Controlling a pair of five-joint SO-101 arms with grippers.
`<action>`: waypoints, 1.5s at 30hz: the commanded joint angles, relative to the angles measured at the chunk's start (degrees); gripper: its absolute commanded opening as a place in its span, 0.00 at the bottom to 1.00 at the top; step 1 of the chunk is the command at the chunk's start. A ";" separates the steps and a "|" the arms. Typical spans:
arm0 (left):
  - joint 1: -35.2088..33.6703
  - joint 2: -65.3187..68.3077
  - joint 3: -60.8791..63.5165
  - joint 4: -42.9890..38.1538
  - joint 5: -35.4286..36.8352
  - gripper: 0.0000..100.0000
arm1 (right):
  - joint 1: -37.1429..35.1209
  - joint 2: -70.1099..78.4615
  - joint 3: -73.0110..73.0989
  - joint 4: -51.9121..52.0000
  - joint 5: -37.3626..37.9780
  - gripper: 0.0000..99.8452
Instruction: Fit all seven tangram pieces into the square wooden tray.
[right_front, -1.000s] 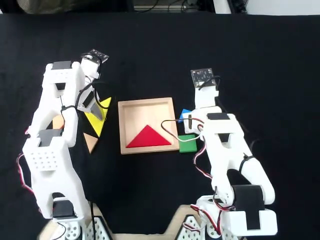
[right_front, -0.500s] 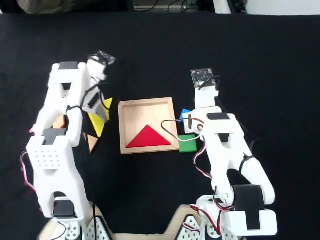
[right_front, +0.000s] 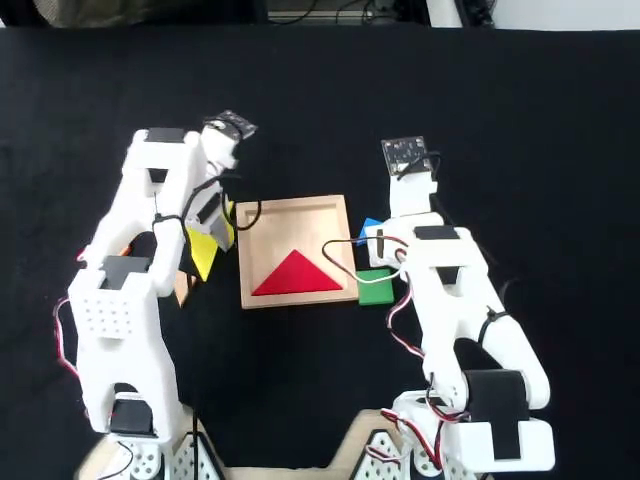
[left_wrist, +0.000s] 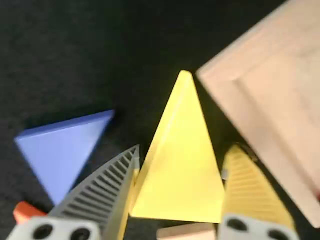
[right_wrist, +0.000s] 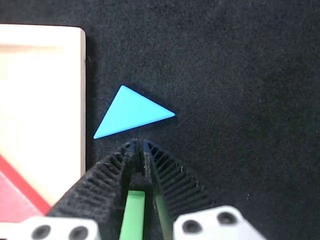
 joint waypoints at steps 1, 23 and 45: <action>3.03 -0.97 -0.22 -0.09 0.62 0.17 | -0.70 -0.04 -1.63 -1.14 0.53 0.01; 3.56 -12.75 -0.31 8.62 8.09 0.03 | -0.62 -0.04 -1.71 -1.14 0.53 0.01; 18.42 -22.95 15.69 -6.59 49.05 0.03 | 14.77 -0.13 -5.58 -0.79 -8.35 0.01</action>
